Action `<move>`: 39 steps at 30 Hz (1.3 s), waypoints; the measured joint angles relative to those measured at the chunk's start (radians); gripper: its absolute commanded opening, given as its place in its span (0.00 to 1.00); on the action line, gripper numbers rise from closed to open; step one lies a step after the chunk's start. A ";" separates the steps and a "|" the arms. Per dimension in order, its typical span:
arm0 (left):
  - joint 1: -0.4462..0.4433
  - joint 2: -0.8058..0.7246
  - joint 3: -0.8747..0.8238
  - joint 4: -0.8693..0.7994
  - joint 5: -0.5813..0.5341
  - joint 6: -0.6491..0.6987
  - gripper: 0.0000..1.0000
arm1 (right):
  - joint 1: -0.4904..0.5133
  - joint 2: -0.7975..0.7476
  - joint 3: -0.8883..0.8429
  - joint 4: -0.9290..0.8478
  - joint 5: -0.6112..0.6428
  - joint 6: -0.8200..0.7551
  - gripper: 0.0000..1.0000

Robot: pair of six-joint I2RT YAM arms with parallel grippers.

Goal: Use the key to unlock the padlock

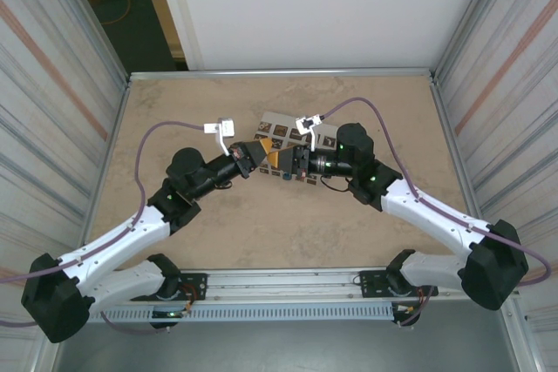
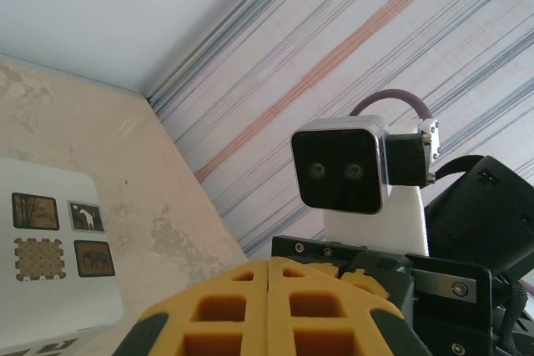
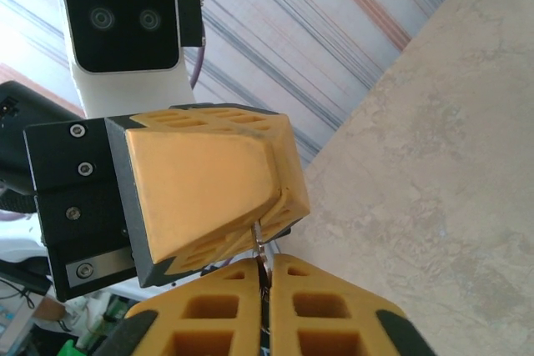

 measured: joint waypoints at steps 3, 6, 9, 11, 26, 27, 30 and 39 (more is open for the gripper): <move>0.000 0.000 -0.002 0.004 -0.008 -0.001 0.00 | -0.001 0.000 0.000 0.000 0.005 0.002 0.02; -0.001 -0.008 -0.012 0.008 -0.014 -0.001 0.00 | -0.002 -0.002 -0.006 0.000 0.014 0.002 0.01; -0.003 -0.014 -0.025 0.010 -0.014 -0.001 0.00 | -0.002 -0.010 -0.020 0.000 0.014 0.002 0.01; -0.006 -0.018 -0.034 0.010 -0.014 -0.002 0.00 | -0.003 -0.018 -0.029 -0.004 0.015 0.002 0.00; -0.001 -0.122 -0.061 -0.036 -0.063 0.011 0.72 | -0.055 -0.048 -0.033 -0.158 0.066 -0.074 0.00; -0.001 -0.140 -0.062 -0.050 -0.071 0.017 0.76 | -0.060 -0.048 -0.031 -0.187 0.073 -0.092 0.00; -0.001 -0.205 -0.064 -0.129 -0.115 0.034 0.82 | -0.079 -0.048 -0.029 -0.264 0.084 -0.146 0.00; -0.001 -0.299 -0.088 -0.440 -0.224 0.132 0.94 | -0.242 -0.005 -0.033 -0.328 0.035 -0.224 0.00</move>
